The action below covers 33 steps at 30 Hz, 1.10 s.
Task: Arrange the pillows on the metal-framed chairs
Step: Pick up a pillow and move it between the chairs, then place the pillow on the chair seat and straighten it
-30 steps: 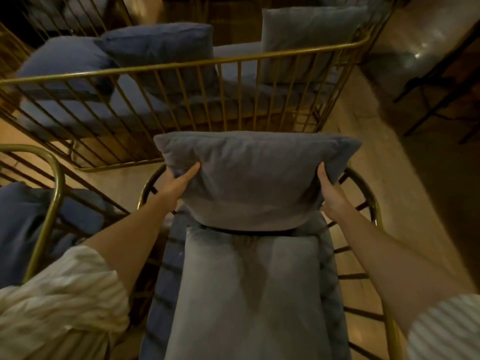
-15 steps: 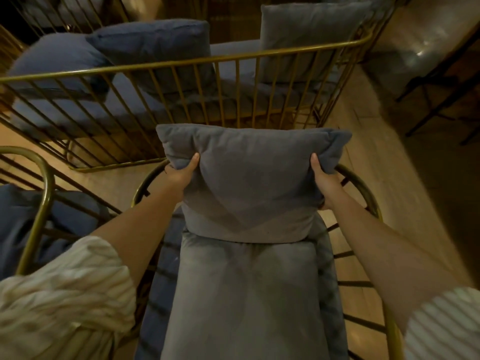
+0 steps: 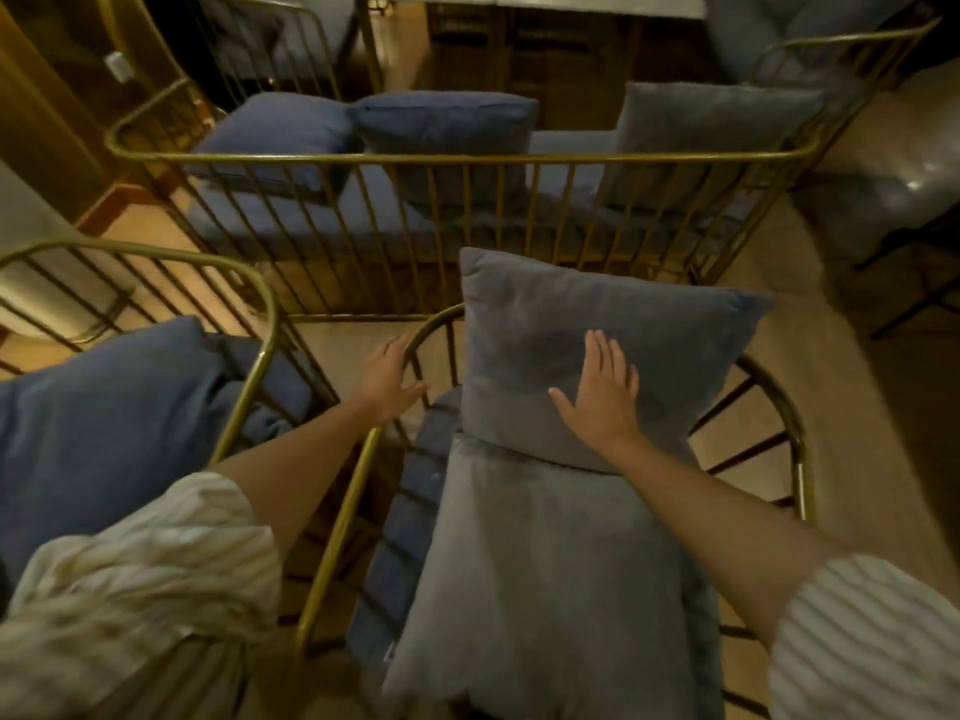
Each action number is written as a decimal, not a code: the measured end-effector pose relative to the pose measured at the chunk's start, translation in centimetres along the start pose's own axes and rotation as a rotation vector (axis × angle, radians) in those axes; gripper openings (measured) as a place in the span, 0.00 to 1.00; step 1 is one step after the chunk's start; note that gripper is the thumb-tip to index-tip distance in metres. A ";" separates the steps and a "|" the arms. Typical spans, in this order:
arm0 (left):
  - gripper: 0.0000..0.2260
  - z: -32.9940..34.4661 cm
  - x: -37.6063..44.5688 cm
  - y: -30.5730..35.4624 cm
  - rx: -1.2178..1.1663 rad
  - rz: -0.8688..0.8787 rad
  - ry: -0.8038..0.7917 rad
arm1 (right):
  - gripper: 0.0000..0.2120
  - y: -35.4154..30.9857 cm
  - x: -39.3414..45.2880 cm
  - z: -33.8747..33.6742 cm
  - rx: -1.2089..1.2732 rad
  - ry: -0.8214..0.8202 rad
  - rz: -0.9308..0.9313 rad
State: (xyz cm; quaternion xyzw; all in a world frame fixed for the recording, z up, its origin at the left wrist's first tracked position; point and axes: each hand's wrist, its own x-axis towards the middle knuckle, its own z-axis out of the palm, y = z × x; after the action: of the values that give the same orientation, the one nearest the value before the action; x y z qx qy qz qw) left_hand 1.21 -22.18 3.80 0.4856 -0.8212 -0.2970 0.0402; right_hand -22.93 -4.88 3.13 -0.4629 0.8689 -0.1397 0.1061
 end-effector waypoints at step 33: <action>0.31 -23.6 -28.8 -53.4 -0.274 -0.583 0.183 | 0.39 -56.9 -13.7 24.8 0.238 -0.544 -0.120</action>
State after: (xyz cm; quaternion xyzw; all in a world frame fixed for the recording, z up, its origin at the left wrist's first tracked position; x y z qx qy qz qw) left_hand 66.00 -27.90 1.39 0.7148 -0.5931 -0.3590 0.0919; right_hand 36.45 -27.34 0.06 -0.5181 0.7572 -0.1172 0.3800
